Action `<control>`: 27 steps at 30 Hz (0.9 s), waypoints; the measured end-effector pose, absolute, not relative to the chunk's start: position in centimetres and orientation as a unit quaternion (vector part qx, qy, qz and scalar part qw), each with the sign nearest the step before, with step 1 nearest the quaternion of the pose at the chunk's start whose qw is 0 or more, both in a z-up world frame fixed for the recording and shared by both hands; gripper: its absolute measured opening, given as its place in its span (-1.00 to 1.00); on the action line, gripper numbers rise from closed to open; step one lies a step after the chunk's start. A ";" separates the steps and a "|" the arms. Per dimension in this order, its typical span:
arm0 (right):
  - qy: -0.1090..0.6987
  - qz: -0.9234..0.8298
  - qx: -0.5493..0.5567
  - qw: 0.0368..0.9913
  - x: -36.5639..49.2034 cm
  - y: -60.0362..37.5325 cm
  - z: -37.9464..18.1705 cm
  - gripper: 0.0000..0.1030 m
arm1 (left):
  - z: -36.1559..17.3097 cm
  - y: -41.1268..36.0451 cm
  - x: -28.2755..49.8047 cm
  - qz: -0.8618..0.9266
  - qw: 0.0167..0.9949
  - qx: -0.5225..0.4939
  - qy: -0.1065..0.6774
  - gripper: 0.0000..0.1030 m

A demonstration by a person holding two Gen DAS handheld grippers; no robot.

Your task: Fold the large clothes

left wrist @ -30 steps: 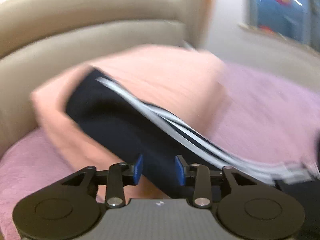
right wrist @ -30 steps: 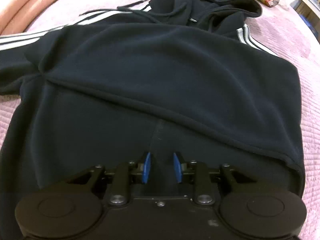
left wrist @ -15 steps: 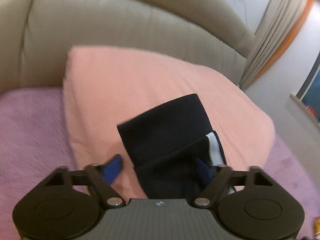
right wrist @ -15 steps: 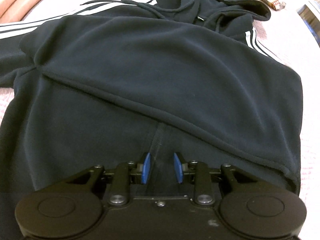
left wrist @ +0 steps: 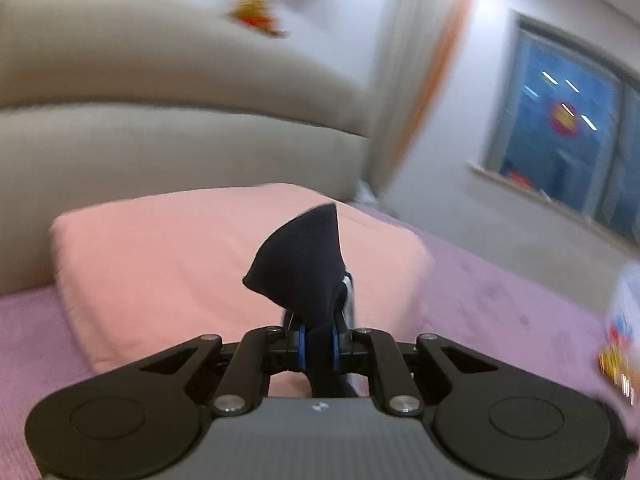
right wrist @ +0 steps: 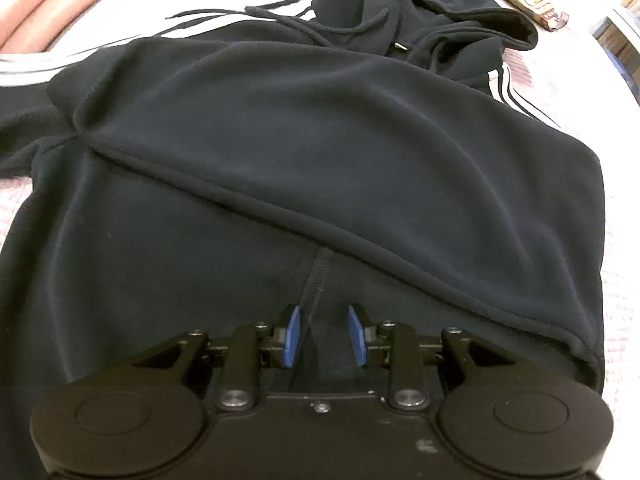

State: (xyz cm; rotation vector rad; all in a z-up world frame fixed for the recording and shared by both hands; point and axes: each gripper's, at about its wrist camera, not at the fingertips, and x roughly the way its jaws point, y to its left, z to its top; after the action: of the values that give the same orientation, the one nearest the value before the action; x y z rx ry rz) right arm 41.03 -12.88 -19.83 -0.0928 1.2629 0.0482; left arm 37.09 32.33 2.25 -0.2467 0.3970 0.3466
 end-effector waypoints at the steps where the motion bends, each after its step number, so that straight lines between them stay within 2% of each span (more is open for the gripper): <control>1: 0.589 0.020 -0.034 0.807 40.9 -13.1 -19.6 -0.32 | 1.9 30.5 37.5 0.155 0.962 -0.099 0.203 -0.75; 4: 0.587 0.019 0.018 0.809 40.2 -14.5 -18.6 -0.32 | 0.6 23.5 38.5 0.089 0.970 -0.032 0.225 -0.75; 7: 0.577 0.017 0.069 0.813 38.8 -16.8 -17.4 -0.32 | -1.1 16.1 39.3 0.009 0.970 -0.011 0.241 -0.75; 17: 0.561 -0.063 0.109 0.819 33.7 -28.7 -14.4 -0.32 | -5.4 -8.5 41.3 -0.250 0.927 -0.068 0.271 -0.73; 19: 0.558 -0.078 0.099 0.820 32.9 -30.4 -14.1 -0.32 | -7.4 -12.6 41.5 -0.296 0.907 -0.070 0.292 -0.45; 20: 0.557 -0.084 0.095 0.821 32.6 -31.2 -14.1 -0.32 | -8.7 -14.1 41.5 -0.306 0.898 -0.063 0.310 -0.10; 21: 0.557 -0.089 0.095 0.820 32.5 -31.7 -14.2 -0.31 | -10.0 -15.3 41.5 -0.304 0.890 -0.049 0.338 0.07; 24: 0.561 -0.098 0.105 0.815 32.4 -33.1 -15.0 -0.24 | -12.9 -16.2 40.8 -0.293 0.874 -0.020 0.387 0.05; 25: 0.559 -0.097 0.110 0.816 32.5 -33.4 -15.2 -0.11 | -13.4 -14.8 40.5 -0.282 0.873 -0.022 0.397 0.06; 26: 0.554 -0.096 0.117 0.819 32.8 -33.7 -15.4 0.09 | -13.8 -13.2 40.2 -0.268 0.872 -0.026 0.408 0.09; 27: 0.545 -0.090 0.126 0.824 33.3 -33.9 -15.5 0.16 | -14.0 -10.9 40.4 -0.251 0.872 -0.030 0.418 0.11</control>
State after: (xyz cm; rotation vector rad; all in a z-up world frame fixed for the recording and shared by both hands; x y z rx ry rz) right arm 33.26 -33.91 -15.47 0.2680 1.1579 -0.1909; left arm 40.41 -10.93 -13.98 -0.0636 0.8733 -0.5255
